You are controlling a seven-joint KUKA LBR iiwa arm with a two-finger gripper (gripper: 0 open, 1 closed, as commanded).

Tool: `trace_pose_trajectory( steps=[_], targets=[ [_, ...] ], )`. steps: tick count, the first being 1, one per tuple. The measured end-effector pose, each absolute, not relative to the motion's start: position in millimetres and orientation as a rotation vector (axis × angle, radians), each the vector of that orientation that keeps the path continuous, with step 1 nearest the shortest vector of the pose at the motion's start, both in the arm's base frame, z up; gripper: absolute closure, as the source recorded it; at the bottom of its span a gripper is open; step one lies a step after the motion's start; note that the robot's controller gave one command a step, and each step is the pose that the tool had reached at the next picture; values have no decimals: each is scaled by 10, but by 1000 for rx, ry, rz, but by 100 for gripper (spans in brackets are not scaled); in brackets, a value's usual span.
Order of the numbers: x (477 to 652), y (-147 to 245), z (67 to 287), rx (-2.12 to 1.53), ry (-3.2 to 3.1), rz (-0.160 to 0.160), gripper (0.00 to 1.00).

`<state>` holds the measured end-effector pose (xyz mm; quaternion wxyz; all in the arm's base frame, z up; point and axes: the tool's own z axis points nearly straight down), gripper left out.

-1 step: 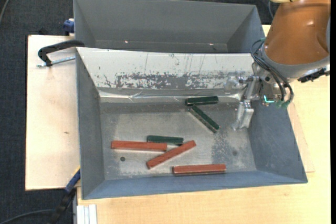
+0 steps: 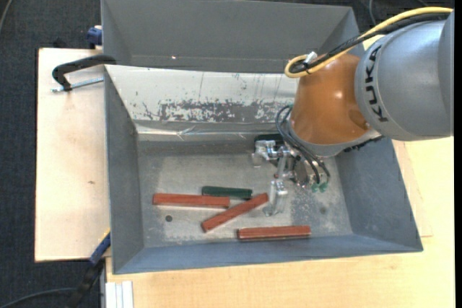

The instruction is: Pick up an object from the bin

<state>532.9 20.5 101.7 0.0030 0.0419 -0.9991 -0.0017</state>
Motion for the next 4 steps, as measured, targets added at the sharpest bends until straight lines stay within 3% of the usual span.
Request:
trace_pose_trajectory(
  steps=[1, 2, 3, 4],
  targets=[
    [4976, 96, 1443, 426, -3115, 0, 0],
    [5168, 455, 667, 542, -3093, -4, 0],
    [5178, 433, 710, 536, -3099, -1, 100],
    [5194, 530, 2338, 533, -3111, 0, 100]
  ],
)
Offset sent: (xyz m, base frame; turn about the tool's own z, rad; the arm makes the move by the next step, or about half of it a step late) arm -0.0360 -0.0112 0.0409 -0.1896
